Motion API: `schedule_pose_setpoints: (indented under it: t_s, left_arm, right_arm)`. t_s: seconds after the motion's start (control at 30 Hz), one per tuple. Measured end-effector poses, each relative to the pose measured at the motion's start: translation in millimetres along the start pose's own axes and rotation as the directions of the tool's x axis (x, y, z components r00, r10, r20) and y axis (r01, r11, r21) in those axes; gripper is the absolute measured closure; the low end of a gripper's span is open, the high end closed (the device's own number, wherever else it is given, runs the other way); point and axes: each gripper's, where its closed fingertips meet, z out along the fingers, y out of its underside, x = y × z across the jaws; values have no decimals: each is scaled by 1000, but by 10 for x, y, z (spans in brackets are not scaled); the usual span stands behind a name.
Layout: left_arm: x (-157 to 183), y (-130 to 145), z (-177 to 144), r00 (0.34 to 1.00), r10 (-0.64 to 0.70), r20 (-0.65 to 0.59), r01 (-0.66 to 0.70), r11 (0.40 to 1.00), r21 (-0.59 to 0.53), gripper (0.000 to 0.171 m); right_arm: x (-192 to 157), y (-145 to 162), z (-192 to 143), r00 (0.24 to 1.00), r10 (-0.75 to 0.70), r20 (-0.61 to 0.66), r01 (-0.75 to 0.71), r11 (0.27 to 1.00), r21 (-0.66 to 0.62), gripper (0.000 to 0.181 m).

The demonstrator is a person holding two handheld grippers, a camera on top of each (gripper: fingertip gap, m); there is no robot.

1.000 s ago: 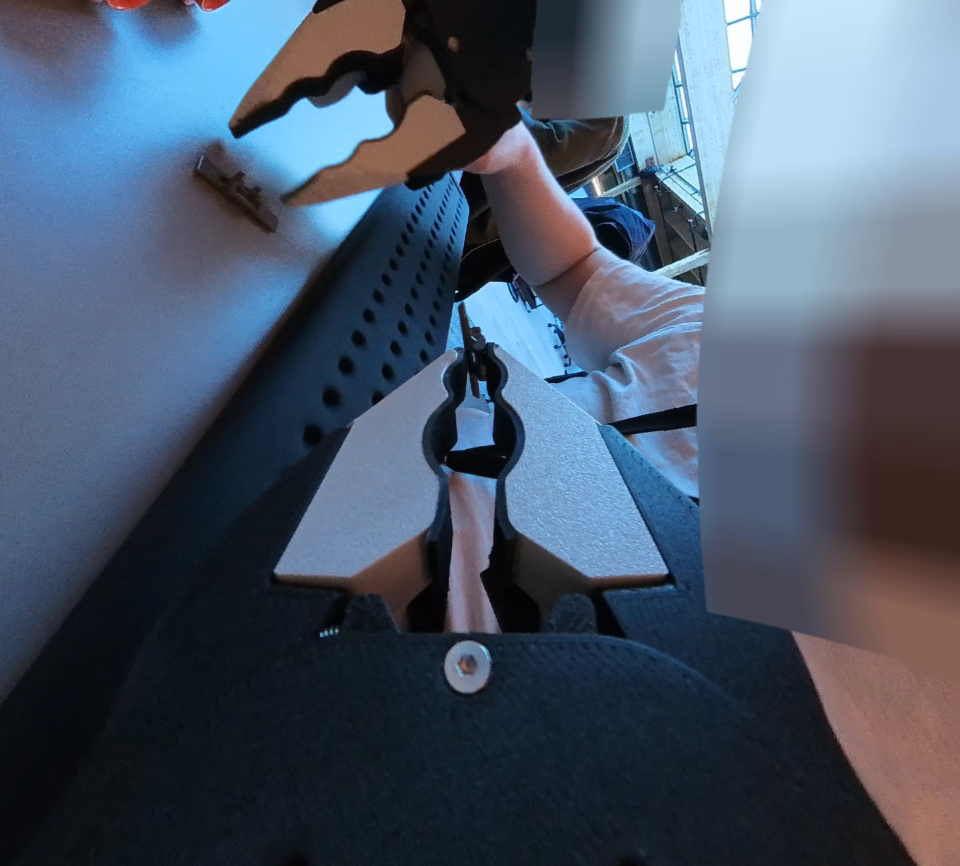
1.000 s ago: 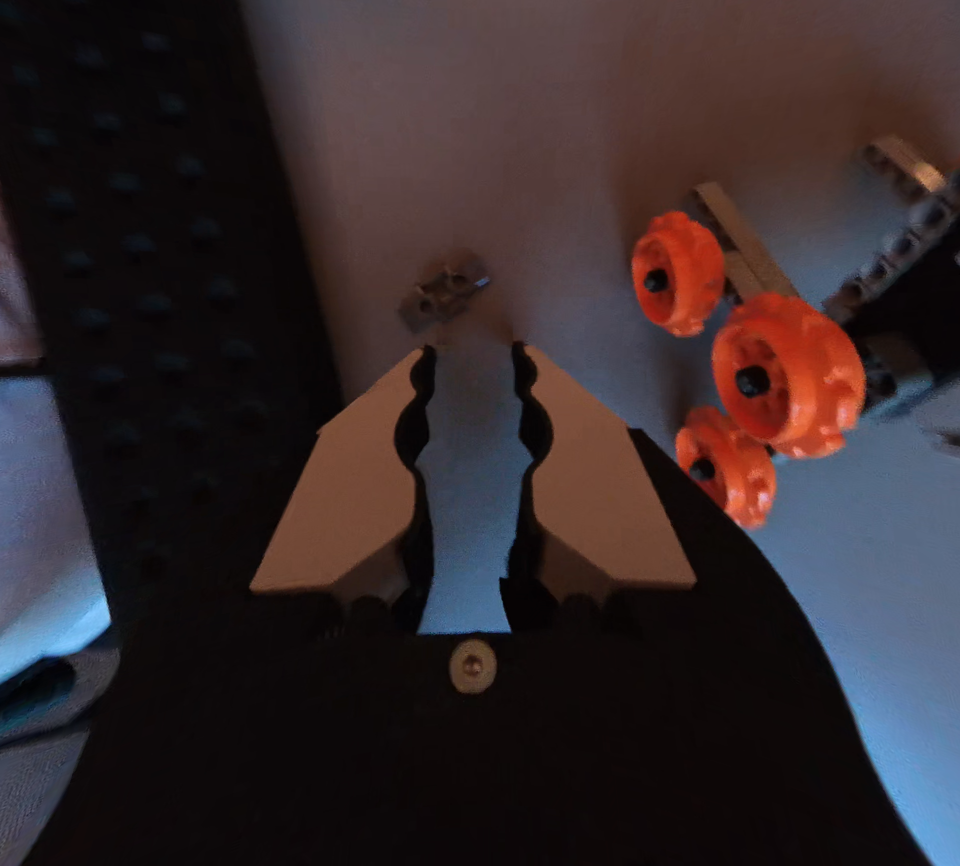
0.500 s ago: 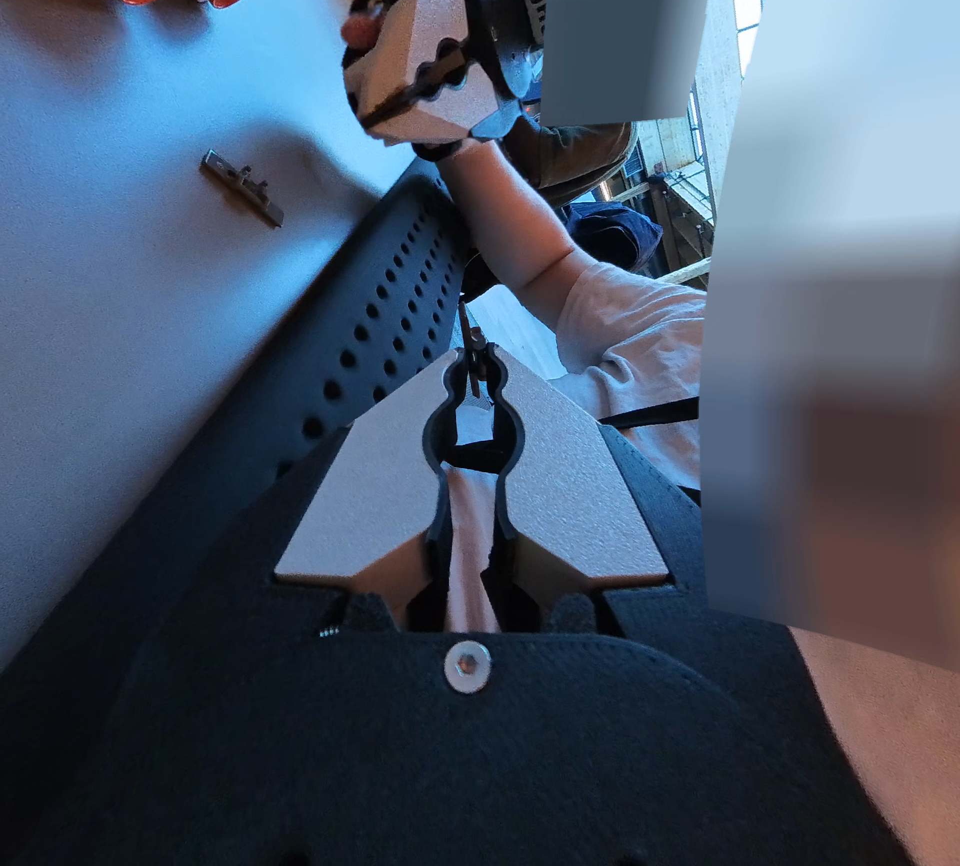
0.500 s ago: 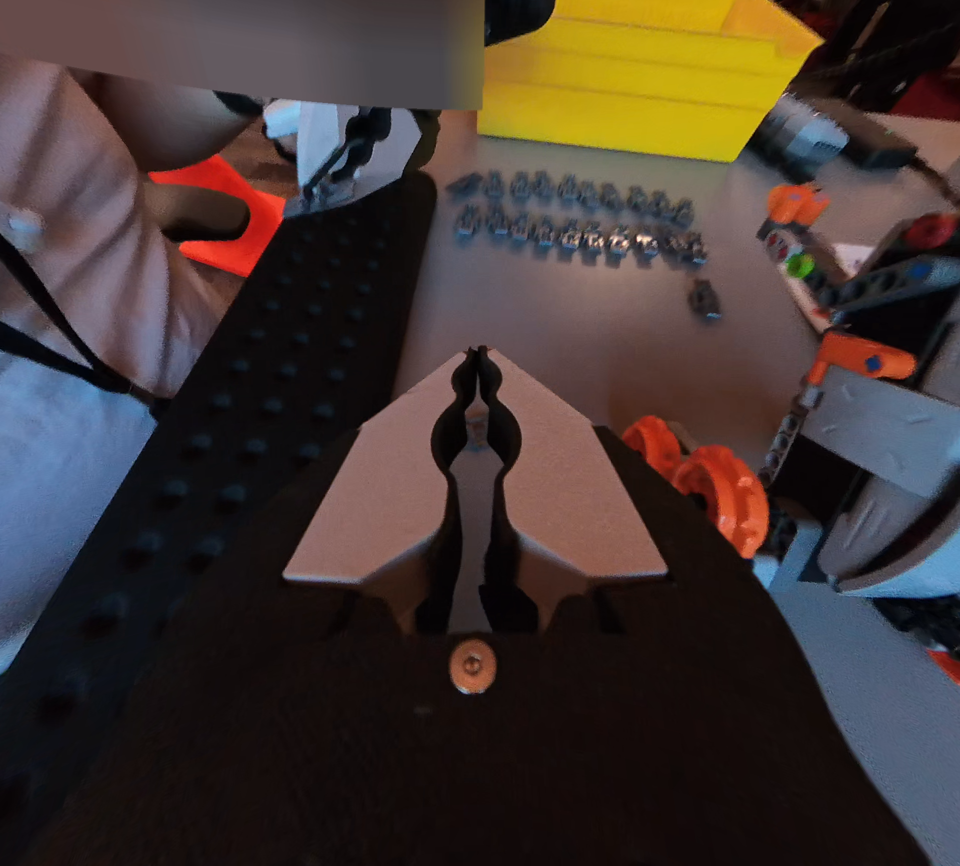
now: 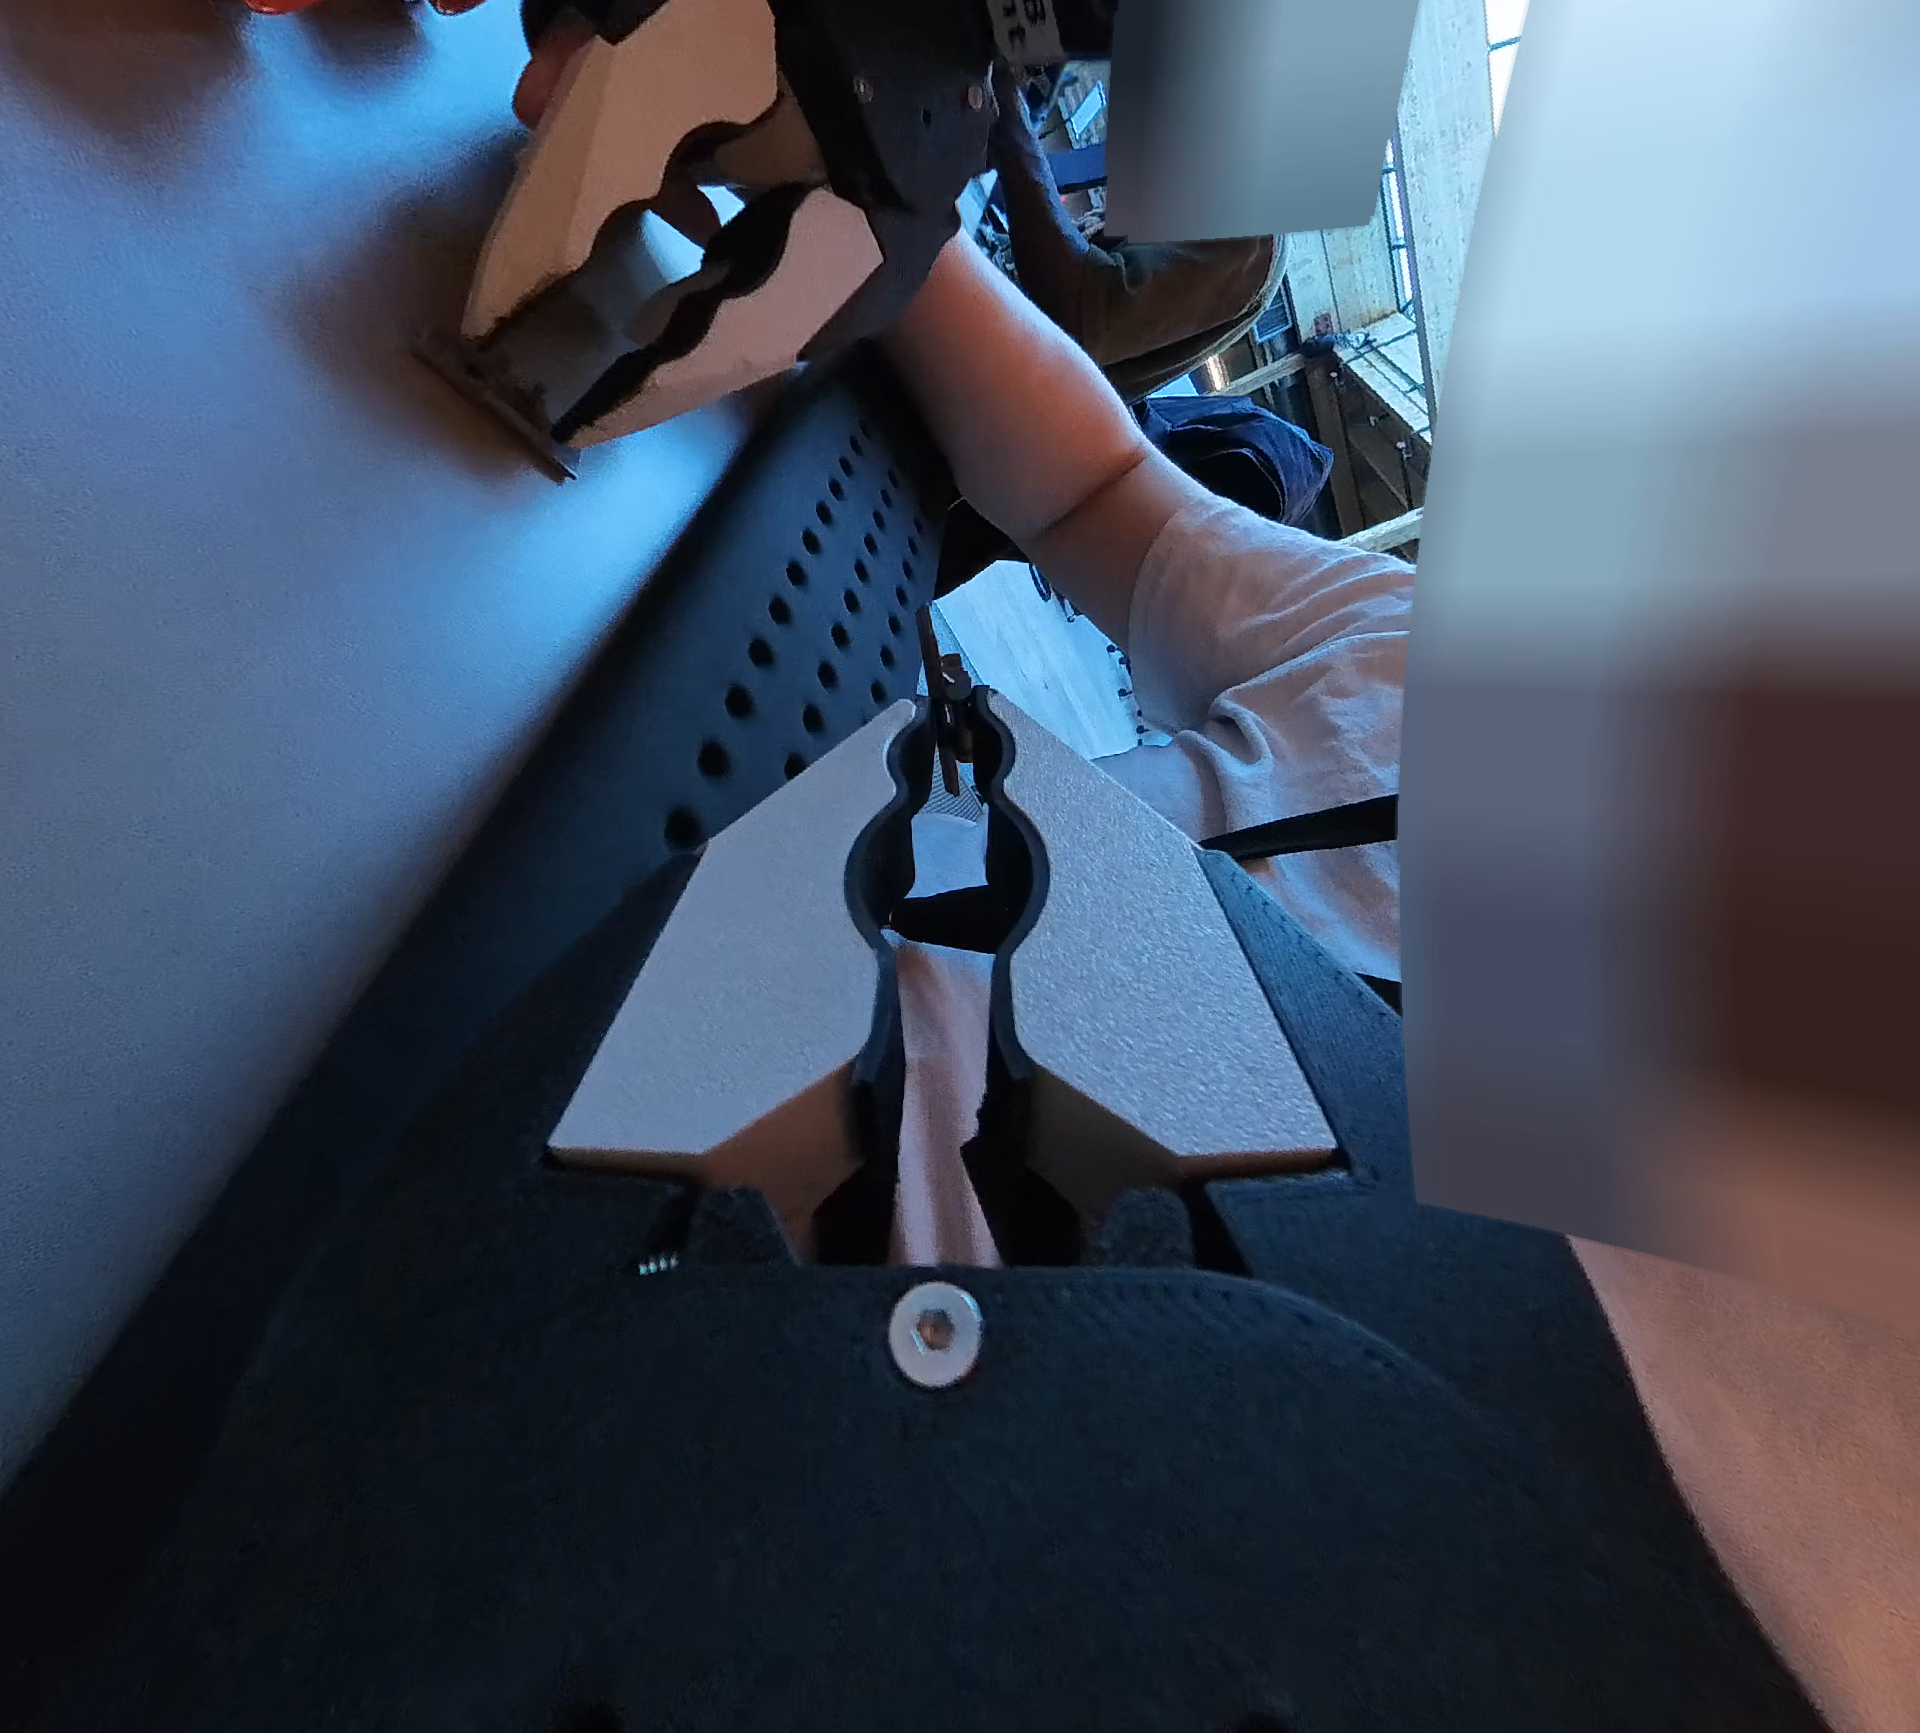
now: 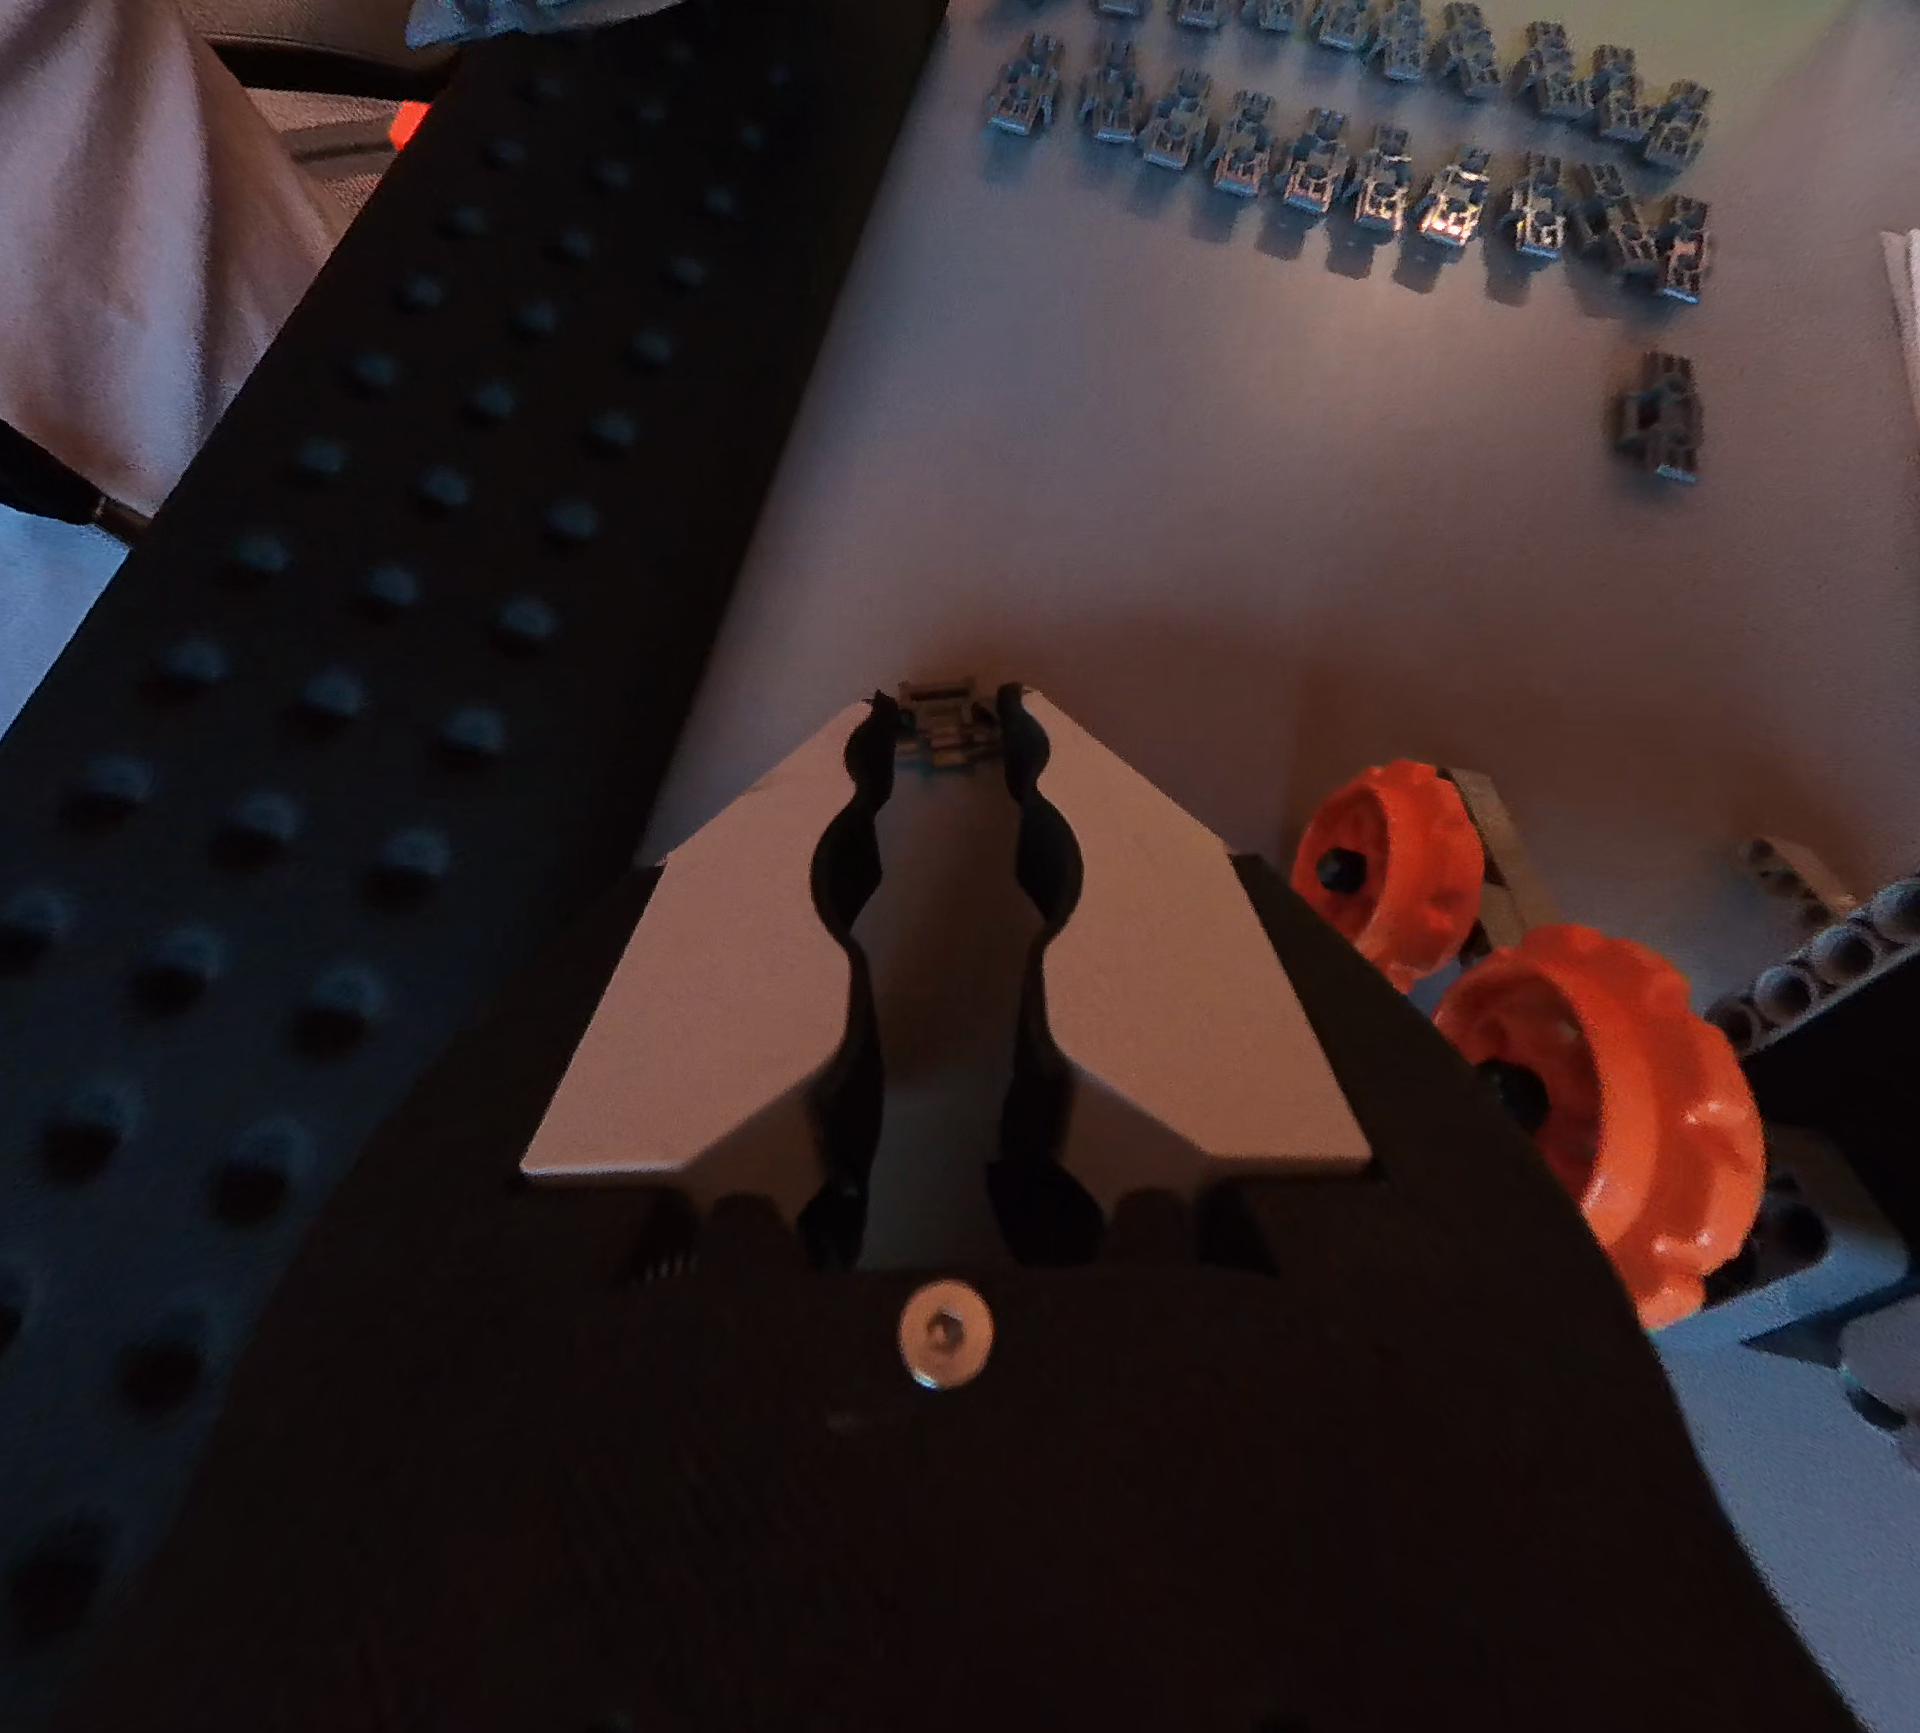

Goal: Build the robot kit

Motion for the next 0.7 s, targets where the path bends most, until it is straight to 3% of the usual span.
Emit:
schedule_pose_setpoints:
  t_s: [0.4, 0.53, 0.7]
  left_arm:
    - [-42, -19, 0, 1000, -13, 2, 13, 1000, -1, 167]
    - [-57, -24, -3, 1000, -15, 3, 15, 1000, 1, 167]
    - [-79, -50, -10, 1000, -21, 4, 21, 1000, 12, 167]
  right_arm:
    - [-10, -2, 33, 995, 75, 59, -74, 997, -22, 160]
    - [-8, 4, 38, 995, 80, 53, -79, 997, -19, 167]
    - [4, 9, 33, 995, 90, 33, -89, 996, -16, 162]
